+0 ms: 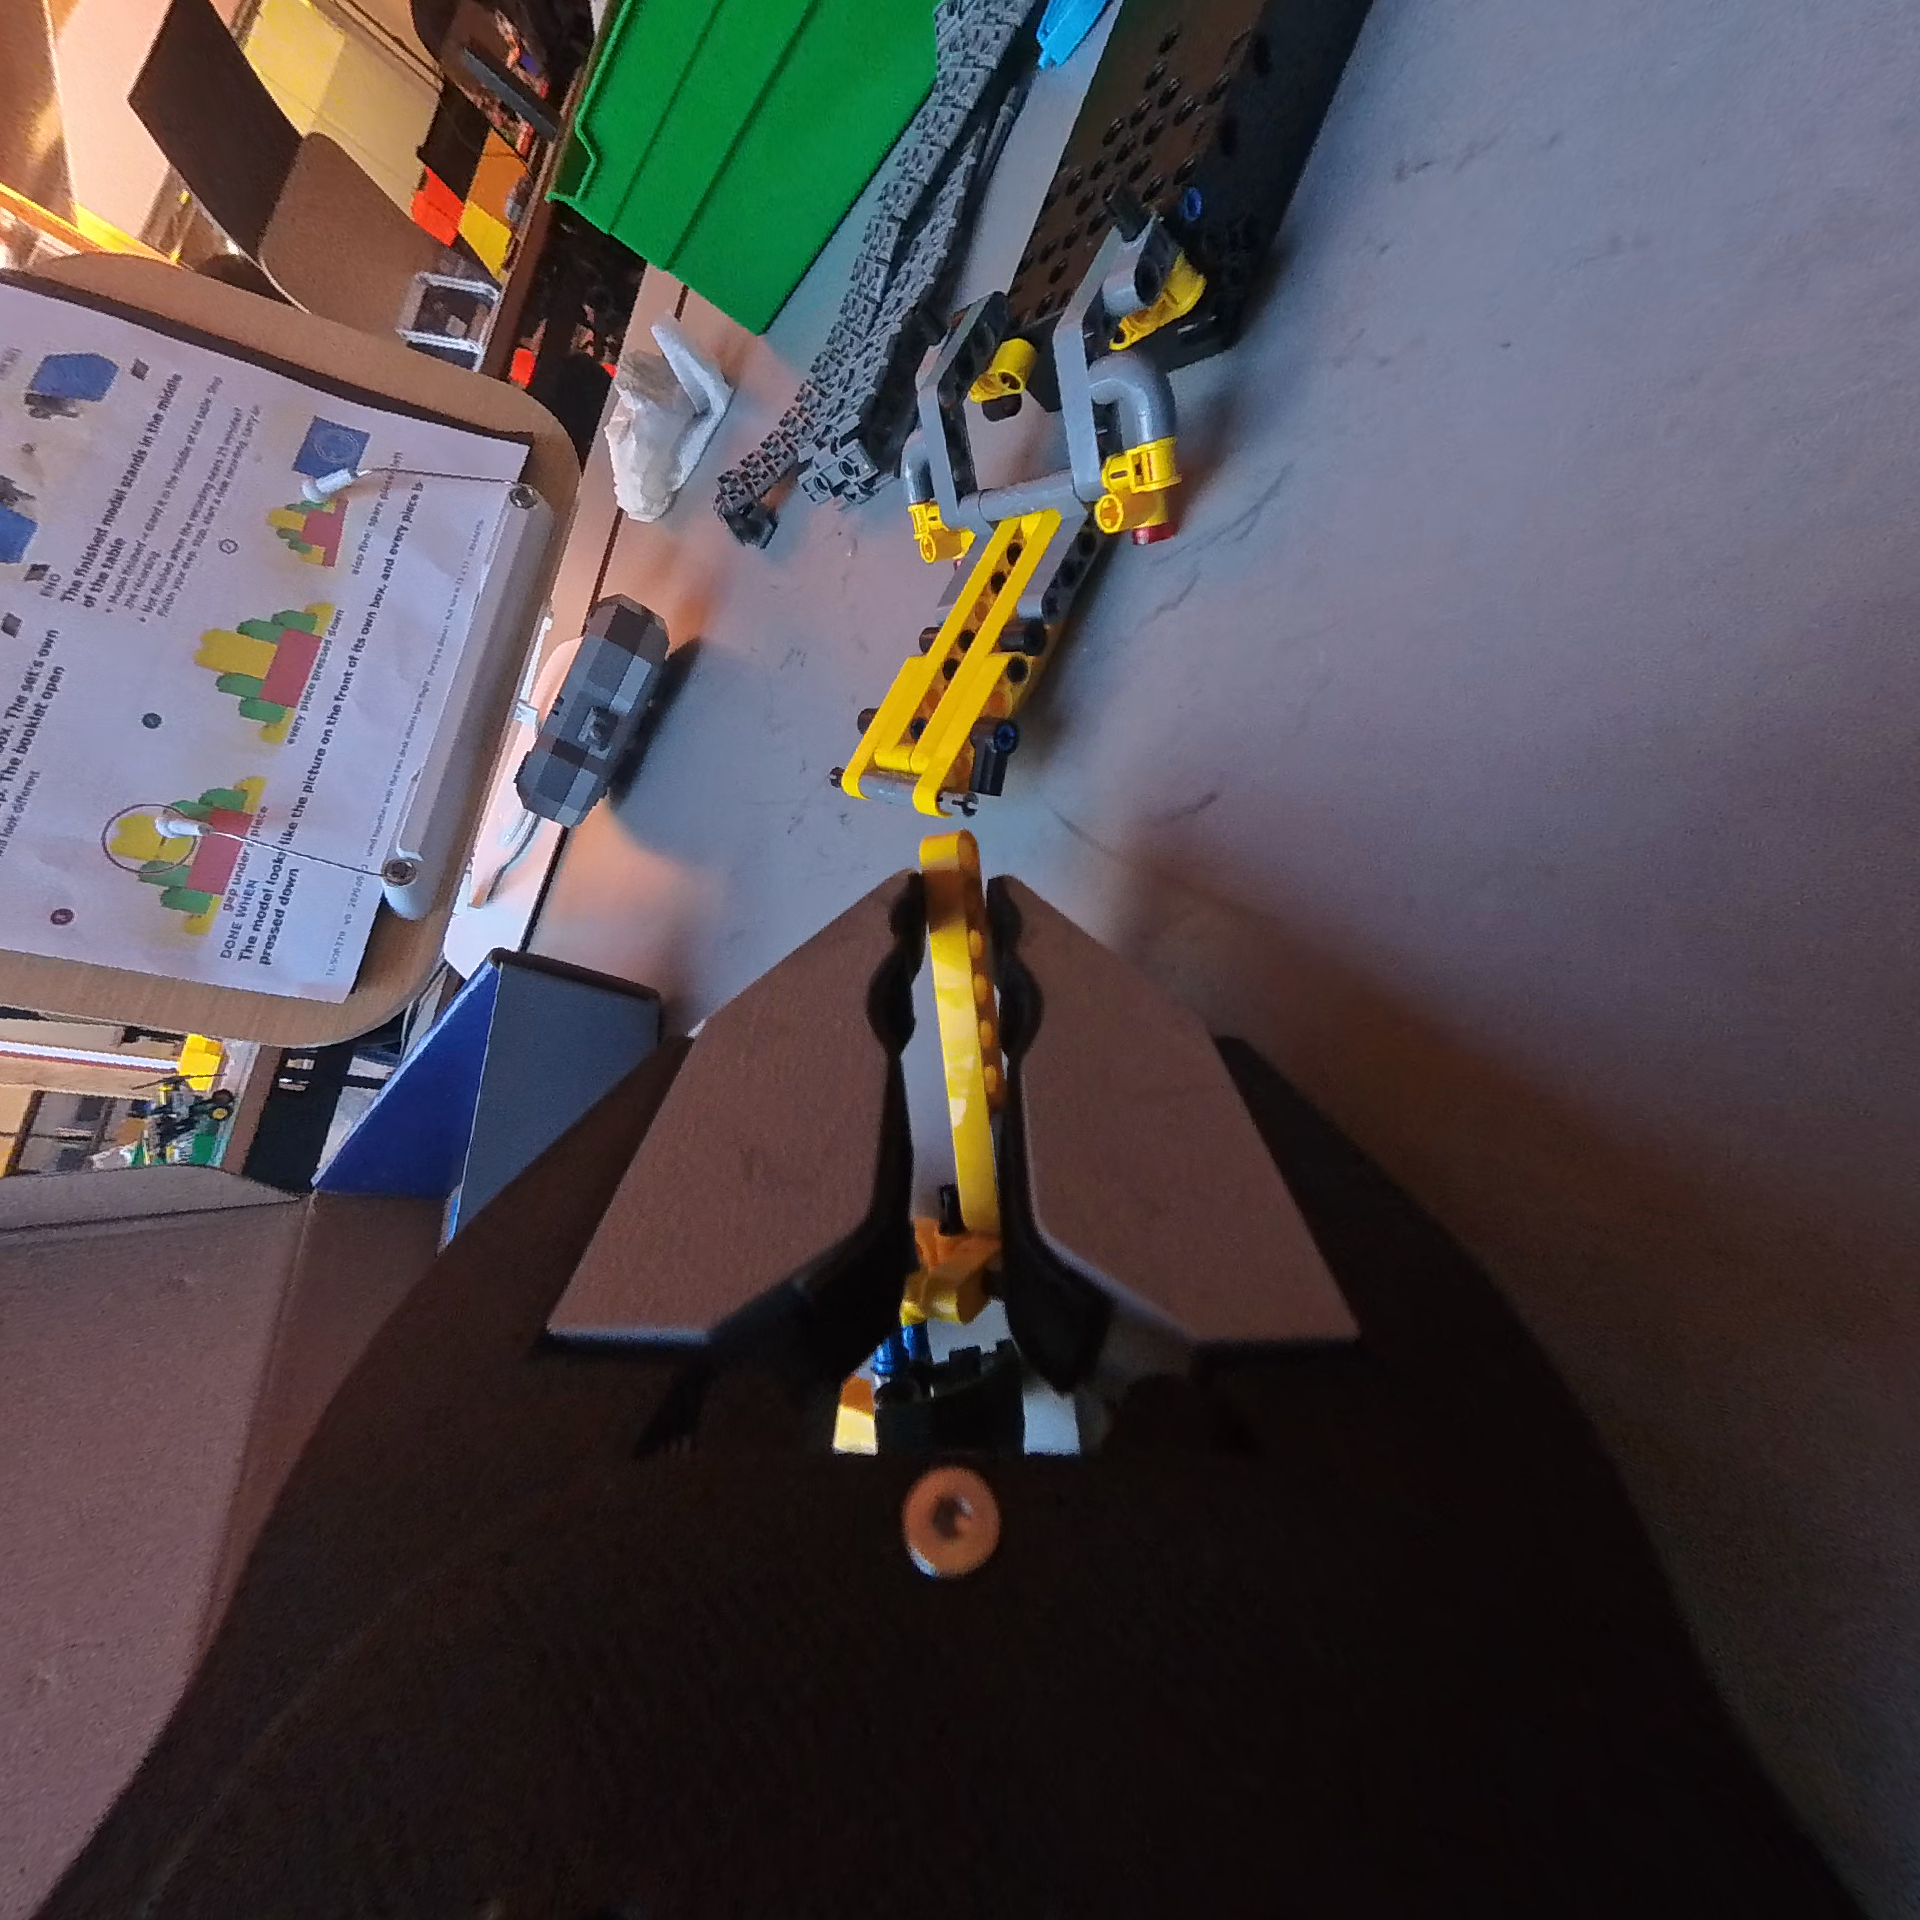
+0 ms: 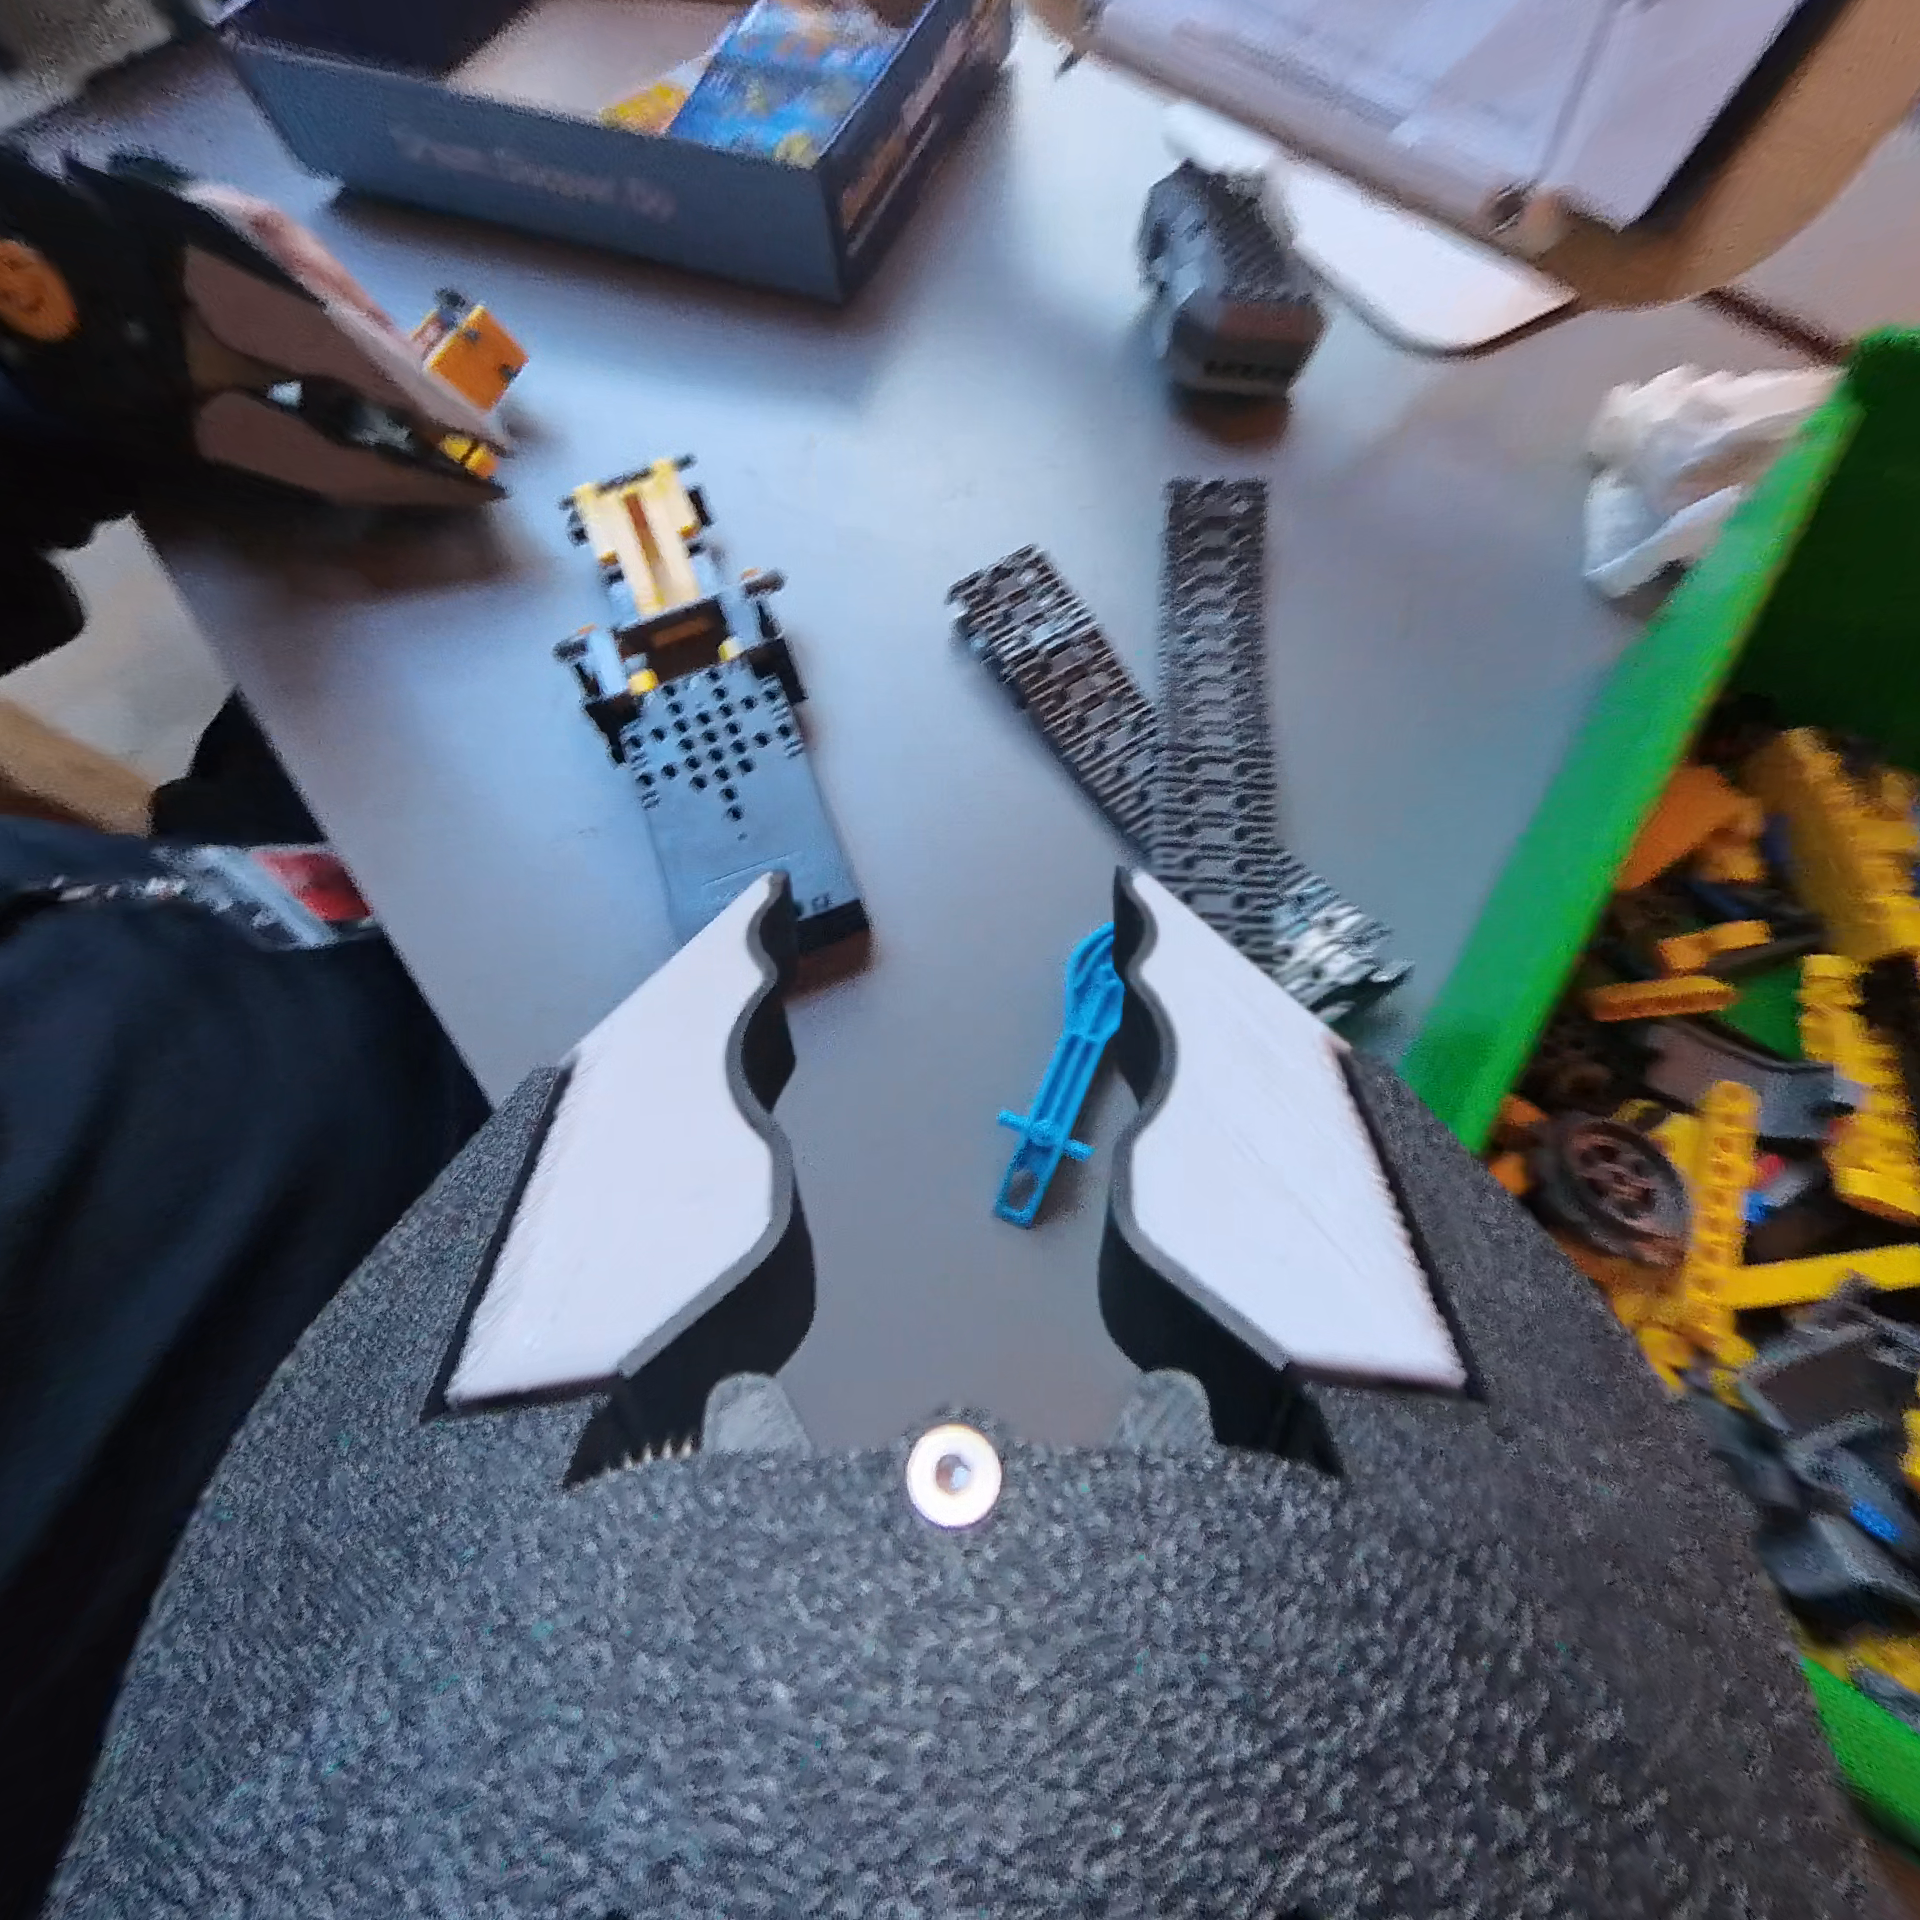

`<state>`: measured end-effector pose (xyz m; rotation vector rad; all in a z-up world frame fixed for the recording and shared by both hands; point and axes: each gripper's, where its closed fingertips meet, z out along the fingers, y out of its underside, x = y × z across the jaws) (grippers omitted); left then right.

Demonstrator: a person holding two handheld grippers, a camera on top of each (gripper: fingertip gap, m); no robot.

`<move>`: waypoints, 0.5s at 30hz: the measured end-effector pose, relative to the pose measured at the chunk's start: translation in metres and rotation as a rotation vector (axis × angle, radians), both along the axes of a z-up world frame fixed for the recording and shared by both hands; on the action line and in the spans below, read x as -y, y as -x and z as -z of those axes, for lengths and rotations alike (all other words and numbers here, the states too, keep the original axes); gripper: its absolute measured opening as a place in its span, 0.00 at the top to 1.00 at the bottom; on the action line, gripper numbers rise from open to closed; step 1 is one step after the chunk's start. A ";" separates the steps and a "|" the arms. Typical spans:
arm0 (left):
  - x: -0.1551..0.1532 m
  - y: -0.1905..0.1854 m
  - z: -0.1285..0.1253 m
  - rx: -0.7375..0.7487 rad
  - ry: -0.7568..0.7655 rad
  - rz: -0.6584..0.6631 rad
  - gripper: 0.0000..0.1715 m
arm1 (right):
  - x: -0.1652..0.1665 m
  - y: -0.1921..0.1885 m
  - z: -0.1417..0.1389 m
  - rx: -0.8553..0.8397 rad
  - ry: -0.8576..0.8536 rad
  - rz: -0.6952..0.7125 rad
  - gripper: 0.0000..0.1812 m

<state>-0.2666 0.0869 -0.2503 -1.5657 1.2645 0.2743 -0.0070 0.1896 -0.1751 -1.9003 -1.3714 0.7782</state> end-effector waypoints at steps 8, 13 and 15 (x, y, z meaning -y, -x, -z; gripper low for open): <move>-0.001 0.001 0.002 -0.020 -0.009 -0.006 0.94 | 0.057 0.063 0.089 0.166 0.277 -0.219 0.64; -0.001 0.001 0.002 -0.027 -0.011 -0.002 0.94 | 0.072 0.104 0.083 0.106 0.218 -0.242 0.72; 0.000 0.001 0.002 -0.033 -0.016 0.000 0.95 | 0.063 0.097 0.068 0.104 0.156 -0.217 0.70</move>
